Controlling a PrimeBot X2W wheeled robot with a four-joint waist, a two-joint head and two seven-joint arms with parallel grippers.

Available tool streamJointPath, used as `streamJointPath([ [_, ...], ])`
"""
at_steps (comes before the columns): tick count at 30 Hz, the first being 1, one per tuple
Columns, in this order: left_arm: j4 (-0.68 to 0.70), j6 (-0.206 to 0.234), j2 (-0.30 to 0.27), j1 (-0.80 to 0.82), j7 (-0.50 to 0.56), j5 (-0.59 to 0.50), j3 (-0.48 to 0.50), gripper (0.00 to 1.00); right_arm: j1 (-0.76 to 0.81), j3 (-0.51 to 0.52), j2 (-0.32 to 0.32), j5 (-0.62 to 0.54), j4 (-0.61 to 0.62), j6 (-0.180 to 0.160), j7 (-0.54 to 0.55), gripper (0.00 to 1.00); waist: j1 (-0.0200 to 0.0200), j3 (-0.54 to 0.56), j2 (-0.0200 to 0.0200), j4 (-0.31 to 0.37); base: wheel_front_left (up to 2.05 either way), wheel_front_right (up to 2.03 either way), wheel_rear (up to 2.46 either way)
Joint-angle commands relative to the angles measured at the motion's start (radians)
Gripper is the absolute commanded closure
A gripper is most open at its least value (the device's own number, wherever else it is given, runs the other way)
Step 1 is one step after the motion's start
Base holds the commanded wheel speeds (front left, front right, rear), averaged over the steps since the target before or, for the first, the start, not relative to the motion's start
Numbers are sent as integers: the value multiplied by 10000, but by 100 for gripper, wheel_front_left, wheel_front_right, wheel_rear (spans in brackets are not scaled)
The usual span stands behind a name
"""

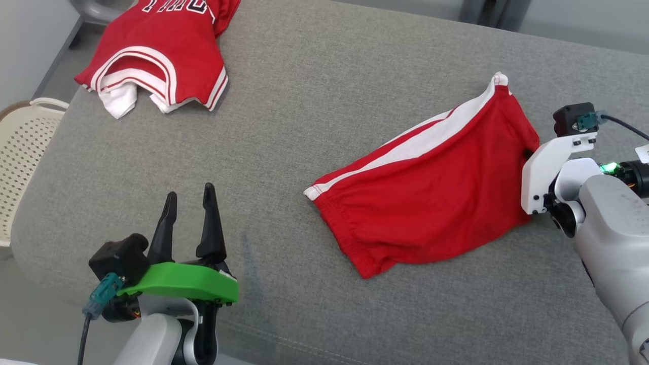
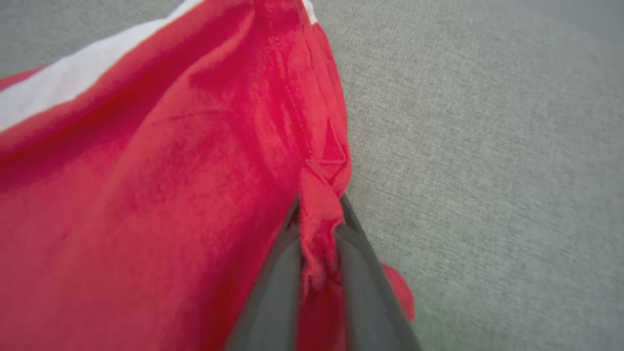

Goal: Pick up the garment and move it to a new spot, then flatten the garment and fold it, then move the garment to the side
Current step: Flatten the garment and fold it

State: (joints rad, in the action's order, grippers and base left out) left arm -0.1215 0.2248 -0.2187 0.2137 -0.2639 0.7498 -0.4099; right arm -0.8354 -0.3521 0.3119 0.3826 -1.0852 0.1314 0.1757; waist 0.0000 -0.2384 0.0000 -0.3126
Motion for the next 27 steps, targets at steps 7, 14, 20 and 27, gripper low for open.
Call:
streamJointPath([
  [7, -60, -53, -128, -146, -1, -133, 24, 0, 595, 154, -23, 722, 439, -14, -965, 100, 0, 314, 0, 746, 0, 0, 0],
  [14, -118, -47, -286, -277, 33, -263, -31, 0, 1627, 512, -288, 1293, 1047, -14, -2164, 100, 0, 789, 0, 1775, 0, 0, 0],
  [20, -230, -25, -365, -465, 15, -395, -77, 0, 2729, 1121, -724, 1415, 1362, -14, -3208, 100, 0, 1126, 0, 2658, 0, 0, 0],
  [27, -300, 14, -370, -721, -1, -505, -78, 0, 3701, 2037, -1461, 1055, 1621, -14, -4003, 100, 0, 1381, 0, 3359, 0, 0, 0],
])
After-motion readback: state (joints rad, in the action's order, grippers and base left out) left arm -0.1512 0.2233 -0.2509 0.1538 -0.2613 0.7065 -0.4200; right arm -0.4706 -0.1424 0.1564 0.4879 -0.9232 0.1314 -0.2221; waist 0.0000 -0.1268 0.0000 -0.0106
